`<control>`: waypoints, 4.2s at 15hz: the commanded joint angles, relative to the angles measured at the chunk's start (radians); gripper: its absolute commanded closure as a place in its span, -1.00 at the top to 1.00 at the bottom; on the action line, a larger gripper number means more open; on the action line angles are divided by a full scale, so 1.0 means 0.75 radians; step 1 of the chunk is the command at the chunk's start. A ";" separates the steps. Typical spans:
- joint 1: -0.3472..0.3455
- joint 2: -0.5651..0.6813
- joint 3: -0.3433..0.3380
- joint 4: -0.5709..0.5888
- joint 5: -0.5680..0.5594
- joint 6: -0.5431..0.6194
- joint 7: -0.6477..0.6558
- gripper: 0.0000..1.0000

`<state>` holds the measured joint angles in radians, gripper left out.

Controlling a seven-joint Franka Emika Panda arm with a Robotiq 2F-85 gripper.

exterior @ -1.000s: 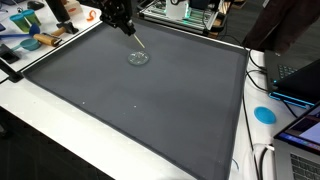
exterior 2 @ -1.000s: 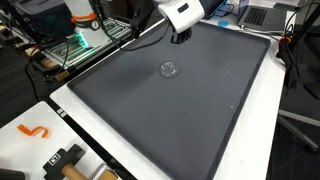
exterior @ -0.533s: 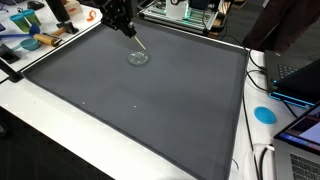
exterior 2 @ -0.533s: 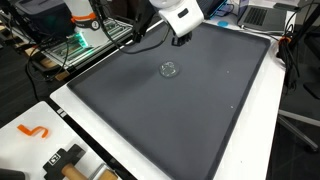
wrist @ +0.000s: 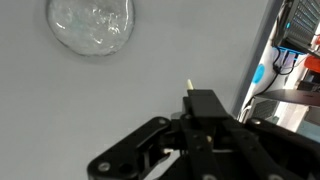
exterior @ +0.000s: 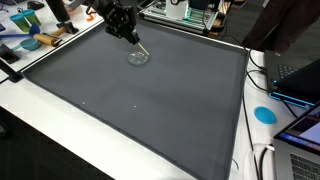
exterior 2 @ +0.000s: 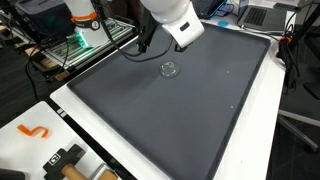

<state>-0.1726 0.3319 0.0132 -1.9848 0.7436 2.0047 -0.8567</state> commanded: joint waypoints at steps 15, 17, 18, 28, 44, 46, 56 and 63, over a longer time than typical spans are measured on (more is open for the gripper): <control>0.019 0.031 -0.012 0.032 0.063 0.037 -0.022 -0.94; 0.028 0.019 -0.012 0.022 0.053 0.052 -0.014 -0.94; 0.034 0.014 -0.012 0.018 0.048 0.063 -0.008 -0.94; 0.109 -0.063 -0.015 -0.020 -0.207 0.230 0.261 -0.94; 0.202 -0.242 0.009 -0.080 -0.836 0.194 0.733 -0.94; 0.208 -0.254 0.009 -0.087 -0.856 0.190 0.756 -0.94; 0.216 -0.252 0.012 -0.065 -0.889 0.200 0.809 -0.74; 0.220 -0.266 0.011 -0.078 -0.902 0.200 0.826 -0.74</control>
<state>-0.0073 0.1326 0.0210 -2.0447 0.0678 2.1563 -0.2379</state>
